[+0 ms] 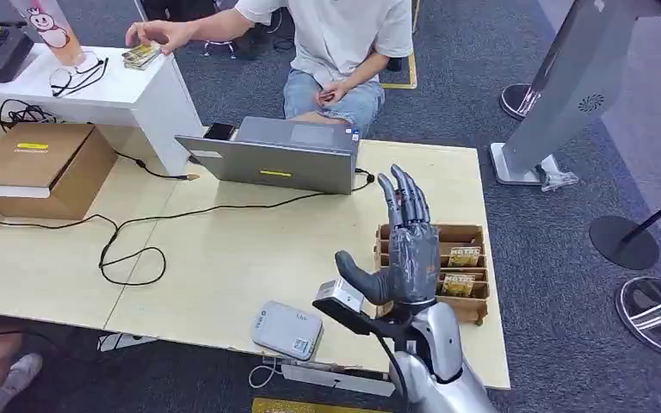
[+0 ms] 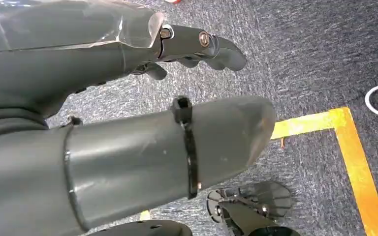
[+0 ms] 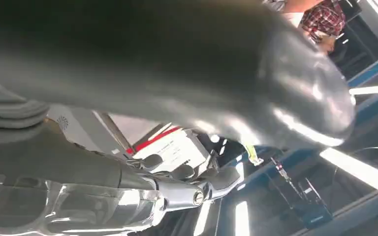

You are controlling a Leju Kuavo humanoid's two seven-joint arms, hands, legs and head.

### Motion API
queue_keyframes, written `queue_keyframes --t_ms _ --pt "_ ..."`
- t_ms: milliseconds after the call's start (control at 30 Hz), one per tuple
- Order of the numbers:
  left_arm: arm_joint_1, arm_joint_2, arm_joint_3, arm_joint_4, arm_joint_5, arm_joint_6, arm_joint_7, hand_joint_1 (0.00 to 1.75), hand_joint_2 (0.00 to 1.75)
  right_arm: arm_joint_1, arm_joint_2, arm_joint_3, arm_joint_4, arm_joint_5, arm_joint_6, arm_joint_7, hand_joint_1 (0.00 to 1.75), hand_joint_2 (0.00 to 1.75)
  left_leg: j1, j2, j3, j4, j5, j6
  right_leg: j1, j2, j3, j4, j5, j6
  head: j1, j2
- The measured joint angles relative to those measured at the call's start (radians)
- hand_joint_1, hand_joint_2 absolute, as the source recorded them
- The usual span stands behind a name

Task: Pass the card to the sensor for recognition and then transmit it.

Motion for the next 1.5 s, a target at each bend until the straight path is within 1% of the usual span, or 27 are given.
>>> queue_keyframes --t_ms 600,933,1100,1367,1500 --pt "0.011 0.0 0.002 0.0 0.003 0.001 -0.016 0.0 0.0 0.079 -0.024 -0.062 -0.029 0.007 0.012 -0.053 0.0 0.0 0.0 0.0 0.0 0.0 0.0 0.0 0.0 0.0 0.0 0.0 0.0 0.0 0.0 0.0" --pt "0.012 0.001 0.003 0.0 0.003 0.002 -0.02 0.0 0.0 0.087 -0.029 -0.071 -0.035 0.012 0.017 -0.058 0.0 0.0 0.0 0.0 0.0 0.0 0.0 0.0 0.0 0.0 0.0 0.0 0.0 0.0 0.0 0.0" --pt "0.012 0.001 0.003 0.0 0.003 0.001 -0.025 0.0 0.0 0.109 -0.039 -0.095 -0.056 0.066 0.047 -0.067 0.0 0.0 0.0 0.0 0.0 0.0 0.0 0.0 0.0 0.0 0.0 0.0 0.0 0.0 0.0 0.0" --pt "0.014 0.001 0.006 0.0 0.006 0.006 -0.034 0.0 0.0 0.159 -0.058 -0.127 -0.097 0.139 0.064 -0.073 0.0 0.0 0.0 0.0 0.0 0.0 0.0 0.0 0.0 0.0 0.0 0.0 0.0 0.0 0.0 0.0" --pt "0.016 0.001 0.007 0.0 0.007 0.006 -0.036 0.0 0.0 0.181 -0.07 -0.142 -0.113 0.155 0.07 -0.069 0.0 0.0 0.0 0.0 0.0 0.0 0.0 0.0 0.0 0.0 0.0 0.0 0.0 0.0 0.0 0.0"
